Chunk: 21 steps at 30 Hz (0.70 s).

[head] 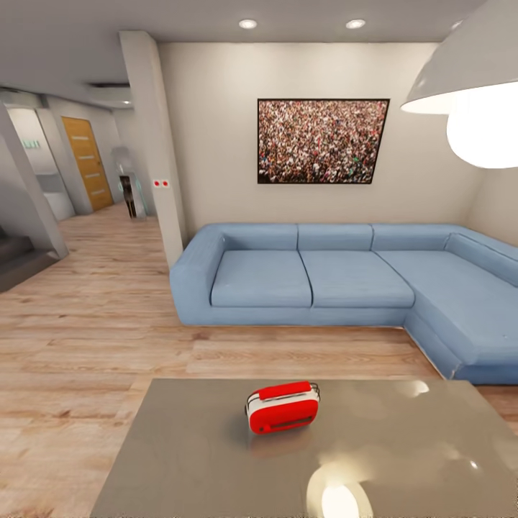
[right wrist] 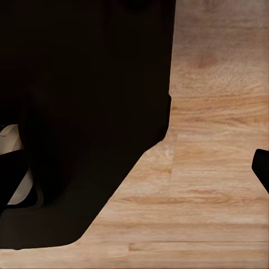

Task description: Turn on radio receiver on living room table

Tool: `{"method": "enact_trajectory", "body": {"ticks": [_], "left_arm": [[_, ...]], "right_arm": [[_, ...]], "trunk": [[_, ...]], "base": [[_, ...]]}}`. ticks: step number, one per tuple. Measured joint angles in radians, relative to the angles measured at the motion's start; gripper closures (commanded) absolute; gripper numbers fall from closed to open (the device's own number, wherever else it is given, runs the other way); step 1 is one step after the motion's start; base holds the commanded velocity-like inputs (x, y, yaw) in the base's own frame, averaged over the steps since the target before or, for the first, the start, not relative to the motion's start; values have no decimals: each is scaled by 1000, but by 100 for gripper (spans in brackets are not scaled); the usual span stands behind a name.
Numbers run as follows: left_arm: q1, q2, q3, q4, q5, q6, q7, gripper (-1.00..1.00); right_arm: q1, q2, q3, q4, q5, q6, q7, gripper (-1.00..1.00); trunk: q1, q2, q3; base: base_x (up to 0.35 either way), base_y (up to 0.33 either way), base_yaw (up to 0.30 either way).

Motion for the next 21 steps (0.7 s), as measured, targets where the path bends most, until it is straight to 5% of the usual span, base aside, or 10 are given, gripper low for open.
{"method": "enact_trajectory", "body": {"ticks": [21], "left_arm": [[0,0,0,-12,1,0,0,-100]], "right_arm": [[0,0,0,0,0,0,0,-100]], "trunk": [[-81,147,32]], "base": [[0,0,0]]}}
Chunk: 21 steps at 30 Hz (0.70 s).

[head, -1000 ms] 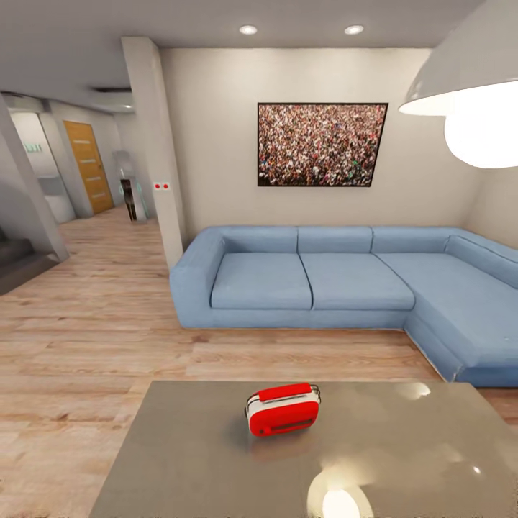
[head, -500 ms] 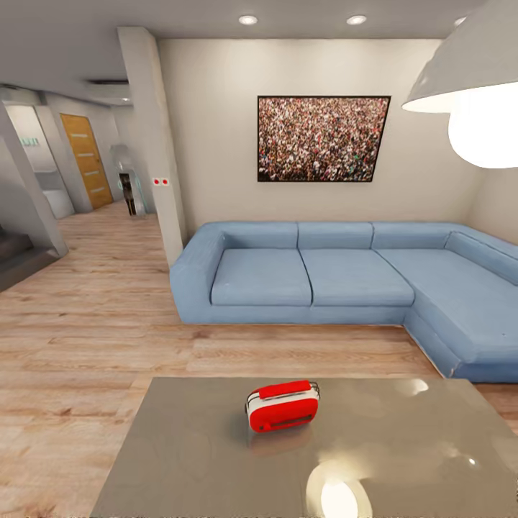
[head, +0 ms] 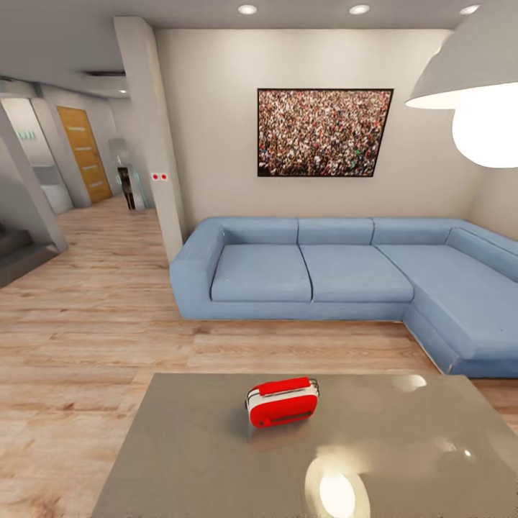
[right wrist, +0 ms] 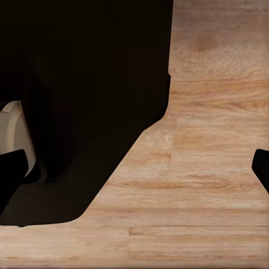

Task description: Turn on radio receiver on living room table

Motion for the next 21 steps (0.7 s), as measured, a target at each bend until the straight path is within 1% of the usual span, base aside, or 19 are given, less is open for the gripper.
{"method": "enact_trajectory", "body": {"ticks": [21], "left_arm": [[0,0,0,-5,0,0,0,-100]], "right_arm": [[0,0,0,0,0,0,1,-100]], "trunk": [[-81,147,32]], "base": [[0,0,0]]}}
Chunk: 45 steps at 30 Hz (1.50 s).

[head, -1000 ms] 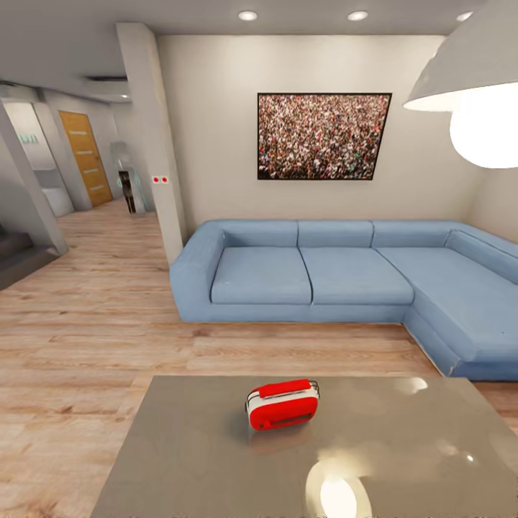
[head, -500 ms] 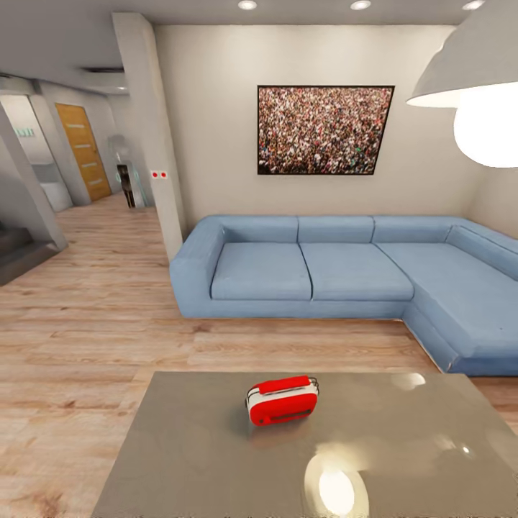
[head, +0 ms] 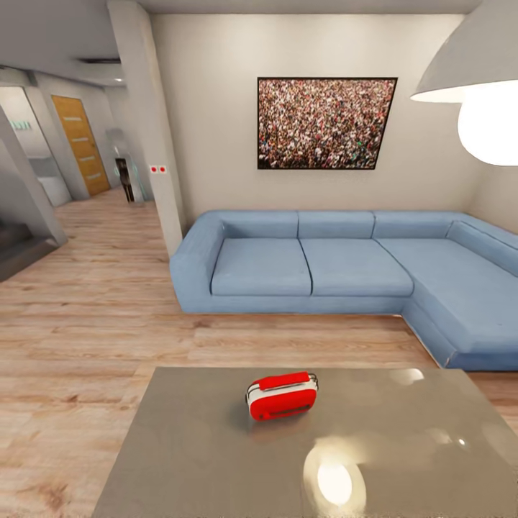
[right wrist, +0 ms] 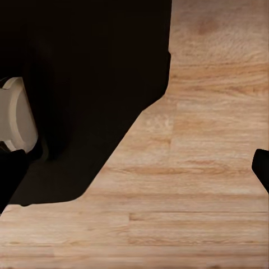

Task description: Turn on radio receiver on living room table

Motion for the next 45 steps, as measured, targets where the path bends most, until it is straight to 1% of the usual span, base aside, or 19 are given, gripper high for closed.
{"method": "enact_trajectory", "body": {"ticks": [25,45], "left_arm": [[0,0,0,-1,0,0,-9,-100],[0,0,0,-1,0,0,-9,-100]], "right_arm": [[0,0,1,0,0,1,1,-100],[0,0,1,0,0,2,1,-100]], "trunk": [[-96,175,38],[-96,175,5]], "base": [[0,0,0],[0,0,0]]}}
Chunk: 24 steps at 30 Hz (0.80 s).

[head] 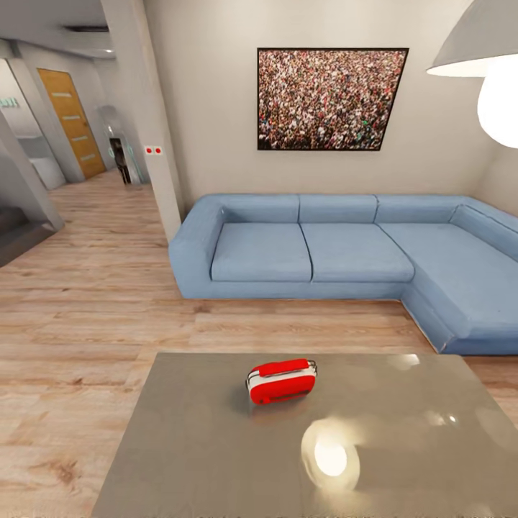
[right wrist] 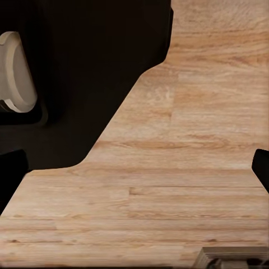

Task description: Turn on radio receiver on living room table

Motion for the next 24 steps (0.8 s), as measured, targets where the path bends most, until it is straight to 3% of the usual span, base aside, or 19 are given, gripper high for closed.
{"method": "enact_trajectory", "body": {"ticks": [24], "left_arm": [[0,0,0,0,0,0,0,-100]], "right_arm": [[0,0,0,0,0,0,0,-100]], "trunk": [[0,0,-39]], "base": [[0,0,0]]}}
